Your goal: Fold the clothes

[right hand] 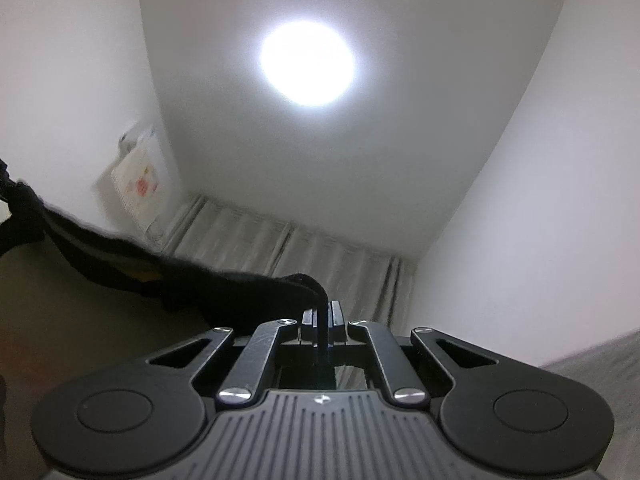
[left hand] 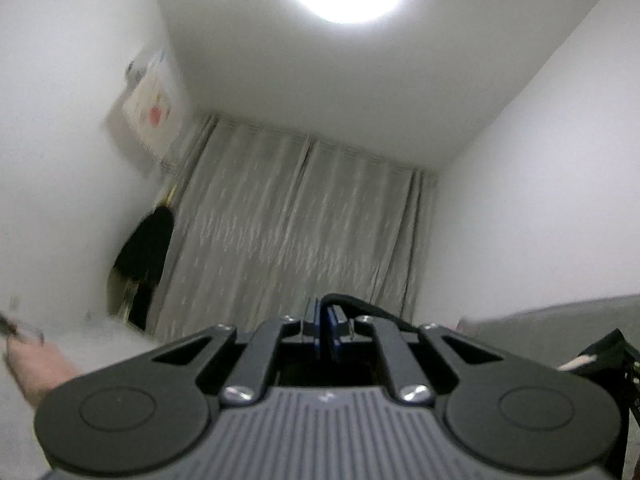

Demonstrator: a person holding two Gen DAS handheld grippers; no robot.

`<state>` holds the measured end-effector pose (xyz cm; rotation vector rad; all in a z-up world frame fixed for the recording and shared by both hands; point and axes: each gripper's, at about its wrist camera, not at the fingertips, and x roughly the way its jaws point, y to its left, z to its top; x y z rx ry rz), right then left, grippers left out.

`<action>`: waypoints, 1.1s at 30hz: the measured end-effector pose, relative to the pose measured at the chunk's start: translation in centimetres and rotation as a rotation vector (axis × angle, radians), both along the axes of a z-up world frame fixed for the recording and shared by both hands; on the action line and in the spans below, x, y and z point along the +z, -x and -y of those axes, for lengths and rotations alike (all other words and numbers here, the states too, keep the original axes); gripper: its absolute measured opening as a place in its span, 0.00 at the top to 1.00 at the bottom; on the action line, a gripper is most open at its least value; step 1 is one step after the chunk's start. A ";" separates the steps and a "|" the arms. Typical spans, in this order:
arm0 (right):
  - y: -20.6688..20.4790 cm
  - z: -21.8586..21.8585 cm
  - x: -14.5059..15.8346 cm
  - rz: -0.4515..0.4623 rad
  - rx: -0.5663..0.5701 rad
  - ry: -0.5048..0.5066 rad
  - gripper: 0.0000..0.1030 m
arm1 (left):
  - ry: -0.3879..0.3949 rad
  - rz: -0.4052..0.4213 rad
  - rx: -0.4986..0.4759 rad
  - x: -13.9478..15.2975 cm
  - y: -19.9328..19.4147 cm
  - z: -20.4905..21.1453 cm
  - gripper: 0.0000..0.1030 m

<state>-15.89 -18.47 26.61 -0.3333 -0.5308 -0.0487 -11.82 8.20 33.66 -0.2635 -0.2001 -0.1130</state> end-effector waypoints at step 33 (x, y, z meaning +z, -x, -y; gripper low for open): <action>-19.3 3.2 -9.0 -0.533 -0.133 -0.072 0.96 | -0.165 -0.439 0.114 -14.0 -20.6 5.3 0.95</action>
